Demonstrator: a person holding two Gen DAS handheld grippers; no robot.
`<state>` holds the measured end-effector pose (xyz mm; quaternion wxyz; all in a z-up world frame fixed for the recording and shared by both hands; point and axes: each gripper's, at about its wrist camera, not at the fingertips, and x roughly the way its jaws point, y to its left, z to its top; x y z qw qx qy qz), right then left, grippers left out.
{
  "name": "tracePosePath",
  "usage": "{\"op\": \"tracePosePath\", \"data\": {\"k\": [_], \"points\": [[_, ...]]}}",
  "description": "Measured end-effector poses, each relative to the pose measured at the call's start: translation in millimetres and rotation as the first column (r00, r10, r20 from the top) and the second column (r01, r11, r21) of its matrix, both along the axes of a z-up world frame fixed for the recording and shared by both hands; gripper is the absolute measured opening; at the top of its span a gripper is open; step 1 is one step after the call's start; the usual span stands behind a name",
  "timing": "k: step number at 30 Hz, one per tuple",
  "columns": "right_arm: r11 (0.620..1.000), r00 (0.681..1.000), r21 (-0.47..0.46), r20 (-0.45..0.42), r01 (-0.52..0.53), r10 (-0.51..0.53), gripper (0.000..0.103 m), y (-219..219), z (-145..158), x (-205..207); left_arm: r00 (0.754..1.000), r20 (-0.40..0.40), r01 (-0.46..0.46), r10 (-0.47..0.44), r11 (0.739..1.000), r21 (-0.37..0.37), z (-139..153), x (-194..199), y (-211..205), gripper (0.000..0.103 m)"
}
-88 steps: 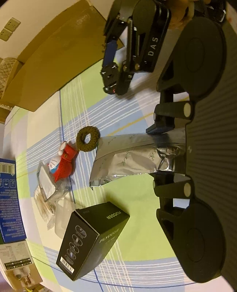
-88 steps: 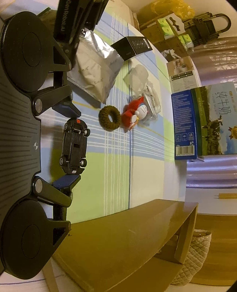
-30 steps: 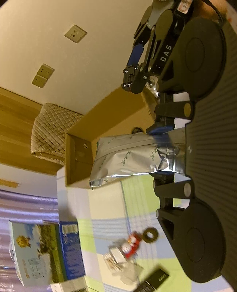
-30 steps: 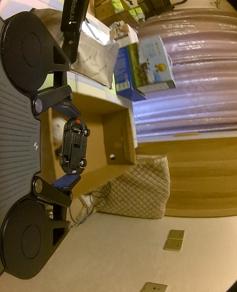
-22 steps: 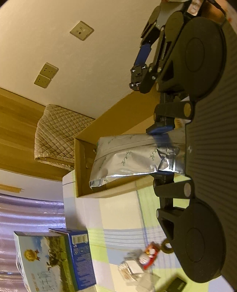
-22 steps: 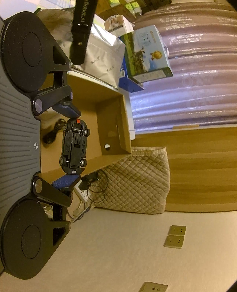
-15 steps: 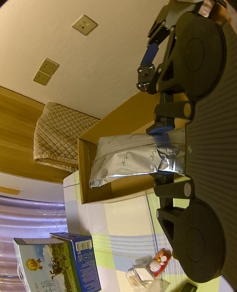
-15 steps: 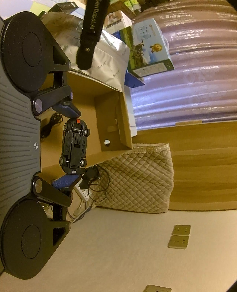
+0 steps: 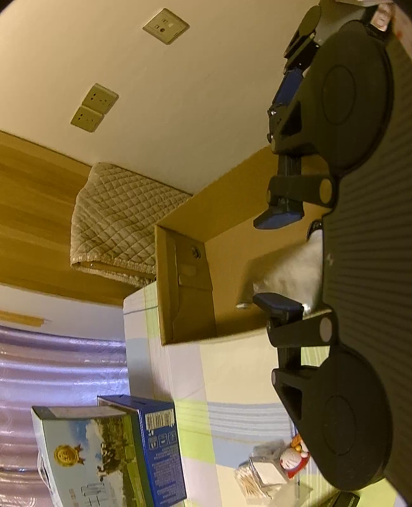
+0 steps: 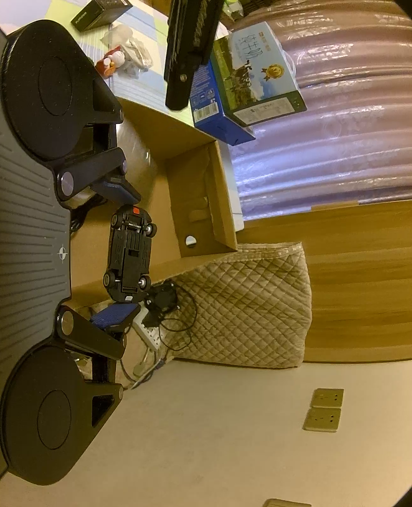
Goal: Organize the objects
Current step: 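Open the left tool to drop the foil bag while the right tool drops the toy car into the box, then withdraw both tools from the box back over the table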
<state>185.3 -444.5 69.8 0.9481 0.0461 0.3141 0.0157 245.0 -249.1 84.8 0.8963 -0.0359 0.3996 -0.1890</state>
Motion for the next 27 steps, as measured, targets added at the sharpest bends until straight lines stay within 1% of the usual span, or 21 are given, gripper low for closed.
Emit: {"op": "tracePosePath", "data": {"k": [7,10,12,15,18,21,23,26,27], "points": [[0.999,1.0,0.047,-0.005,-0.021,0.022,0.064,4,2,5,0.999,0.019,-0.03,0.03,1.0,0.003,5,-12,20,0.043],[0.991,0.998,0.124,0.005,-0.056,0.056,0.065,3,2,10,0.999,0.021,-0.043,0.043,0.999,0.003,6,-16,29,0.046],[0.988,0.999,0.147,0.007,-0.042,0.041,0.07,1,3,12,0.998,0.022,-0.051,0.051,0.999,0.008,6,-19,35,0.047],[0.988,1.0,0.15,0.018,-0.027,0.025,0.073,0,7,9,0.998,0.02,-0.065,0.064,0.998,0.009,5,-24,45,0.05],[0.99,1.0,0.139,0.017,-0.012,0.01,0.073,0,10,2,0.997,0.02,-0.081,0.081,0.997,0.012,3,-30,58,0.054],[0.989,1.0,0.145,0.016,-0.006,0.003,0.073,2,13,-8,0.995,0.018,-0.098,0.098,0.995,0.009,2,-40,71,0.058],[0.989,1.0,0.147,0.018,-0.005,0.003,0.073,5,16,-15,0.994,0.015,-0.109,0.109,0.994,0.006,1,-47,80,0.06],[0.99,1.0,0.144,0.019,-0.012,0.009,0.073,14,22,-26,0.992,0.017,-0.128,0.128,0.992,0.008,1,-61,95,0.066],[0.99,1.0,0.142,0.017,-0.015,0.012,0.073,17,23,-30,0.991,0.017,-0.136,0.136,0.991,0.011,1,-66,100,0.071]]}}
